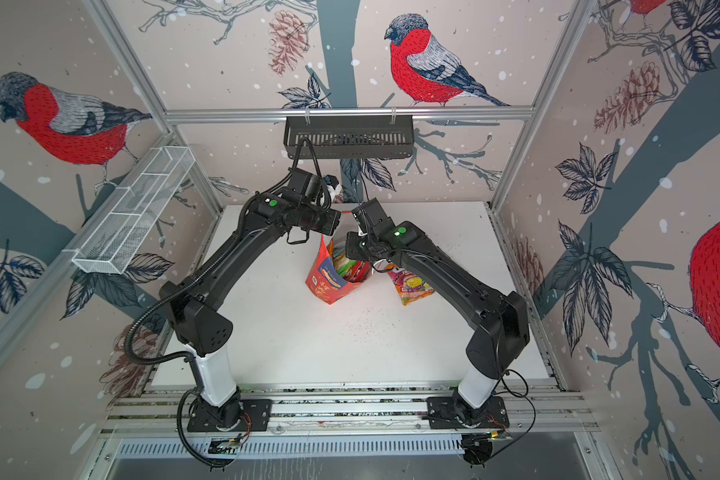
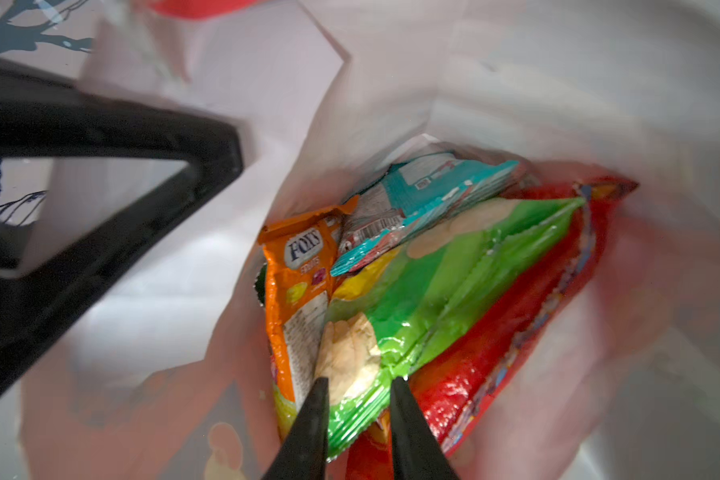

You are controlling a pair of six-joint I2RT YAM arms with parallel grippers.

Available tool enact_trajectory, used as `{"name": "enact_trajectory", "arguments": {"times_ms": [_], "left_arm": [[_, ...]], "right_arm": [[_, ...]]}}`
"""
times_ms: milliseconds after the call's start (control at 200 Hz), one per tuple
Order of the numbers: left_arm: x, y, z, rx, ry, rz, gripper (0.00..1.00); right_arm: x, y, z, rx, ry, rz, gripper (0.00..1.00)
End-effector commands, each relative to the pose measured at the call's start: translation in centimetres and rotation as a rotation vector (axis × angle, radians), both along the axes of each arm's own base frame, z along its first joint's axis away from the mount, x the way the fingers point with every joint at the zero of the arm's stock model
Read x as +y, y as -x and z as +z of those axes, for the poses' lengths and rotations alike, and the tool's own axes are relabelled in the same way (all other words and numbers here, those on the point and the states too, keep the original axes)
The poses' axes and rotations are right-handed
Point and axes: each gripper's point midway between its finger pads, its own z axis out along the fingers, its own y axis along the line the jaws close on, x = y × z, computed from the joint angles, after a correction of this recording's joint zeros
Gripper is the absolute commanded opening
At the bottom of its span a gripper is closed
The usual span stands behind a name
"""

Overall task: Take the snacks out of the paper bag
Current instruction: 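Lower the right gripper into the bag onto the green Lay's chips packet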

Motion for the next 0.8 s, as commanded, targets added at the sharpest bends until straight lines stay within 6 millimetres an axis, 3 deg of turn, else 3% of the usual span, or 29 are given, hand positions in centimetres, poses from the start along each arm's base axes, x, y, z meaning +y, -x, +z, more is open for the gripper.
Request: {"name": "enact_trajectory", "arguments": {"times_ms": [0,791], "left_arm": [[-0.6,-0.6,2.4,-0.082,0.057,-0.006,0.0],[-0.8,-0.1,1.9,-0.077,0.039,-0.036,0.0]], "right_arm": [[-0.9,-0.4,-1.0,0.016,0.045,-0.064,0.3],[-0.7,-1.9,-2.8,0.038,0.096,-0.119,0.36]]}}
